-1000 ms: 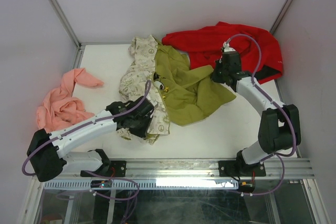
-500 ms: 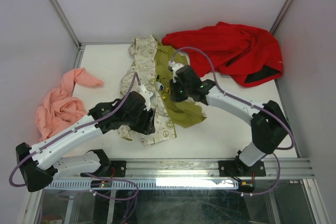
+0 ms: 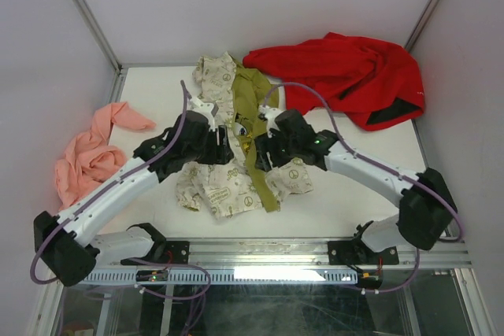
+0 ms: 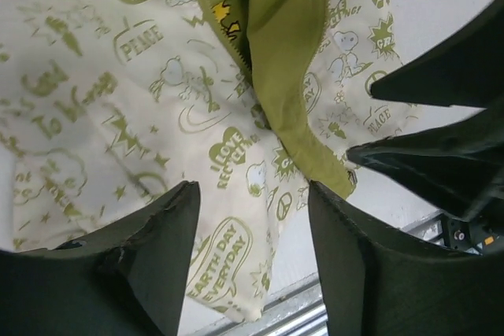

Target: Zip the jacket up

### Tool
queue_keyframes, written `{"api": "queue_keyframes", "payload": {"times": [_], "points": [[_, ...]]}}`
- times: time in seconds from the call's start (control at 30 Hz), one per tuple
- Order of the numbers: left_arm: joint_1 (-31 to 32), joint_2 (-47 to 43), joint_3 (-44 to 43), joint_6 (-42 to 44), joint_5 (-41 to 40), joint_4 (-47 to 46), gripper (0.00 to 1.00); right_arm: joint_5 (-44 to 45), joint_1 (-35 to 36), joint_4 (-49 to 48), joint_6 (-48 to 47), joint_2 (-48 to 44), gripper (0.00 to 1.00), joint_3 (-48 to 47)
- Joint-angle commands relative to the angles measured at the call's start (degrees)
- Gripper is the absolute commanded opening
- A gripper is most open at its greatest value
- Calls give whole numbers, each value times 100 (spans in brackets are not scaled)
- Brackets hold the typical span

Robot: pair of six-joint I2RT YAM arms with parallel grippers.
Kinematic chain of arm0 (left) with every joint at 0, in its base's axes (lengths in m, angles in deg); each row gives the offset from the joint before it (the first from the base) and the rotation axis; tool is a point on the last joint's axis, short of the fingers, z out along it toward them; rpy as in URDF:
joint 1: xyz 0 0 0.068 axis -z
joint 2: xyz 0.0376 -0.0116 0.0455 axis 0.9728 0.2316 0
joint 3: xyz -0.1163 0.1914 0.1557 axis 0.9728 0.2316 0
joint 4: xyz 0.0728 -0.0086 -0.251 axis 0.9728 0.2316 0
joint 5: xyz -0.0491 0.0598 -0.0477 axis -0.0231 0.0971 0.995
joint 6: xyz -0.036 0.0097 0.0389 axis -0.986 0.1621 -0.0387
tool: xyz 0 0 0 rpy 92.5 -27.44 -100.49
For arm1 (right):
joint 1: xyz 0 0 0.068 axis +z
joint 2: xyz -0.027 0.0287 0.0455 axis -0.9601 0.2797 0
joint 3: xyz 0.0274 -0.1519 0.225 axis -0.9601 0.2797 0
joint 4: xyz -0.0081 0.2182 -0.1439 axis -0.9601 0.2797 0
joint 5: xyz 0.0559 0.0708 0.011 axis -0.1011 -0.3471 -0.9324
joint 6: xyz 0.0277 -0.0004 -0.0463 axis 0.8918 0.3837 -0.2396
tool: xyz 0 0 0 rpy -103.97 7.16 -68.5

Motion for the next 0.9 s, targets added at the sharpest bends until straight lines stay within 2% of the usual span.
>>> {"api": "queue_keyframes", "payload": {"times": [0.0,0.13,0.23,0.43,0.6,0.73,0.87], "points": [[-57,779,-666,235,297,-922,60,55,-702,-290,109,-782,64,486],[-57,1764,-1420,464,198,-997,65,186,-1331,-721,485,-1106,66,1136],[-55,2608,-2034,564,51,-1015,69,557,-1532,-970,710,-1170,70,1545],[-11,4181,-3432,936,-238,-847,77,962,-1658,-1481,1041,-1029,74,2167],[276,5530,-4849,1388,-1050,-374,83,1019,-1655,-1684,1133,-842,76,2363],[444,6367,-5882,1719,-1573,-10,84,869,-1653,-1802,1187,-726,70,2470],[560,6905,-6425,2083,-1892,134,85,757,-1653,-1863,1204,-674,60,2541]]}}
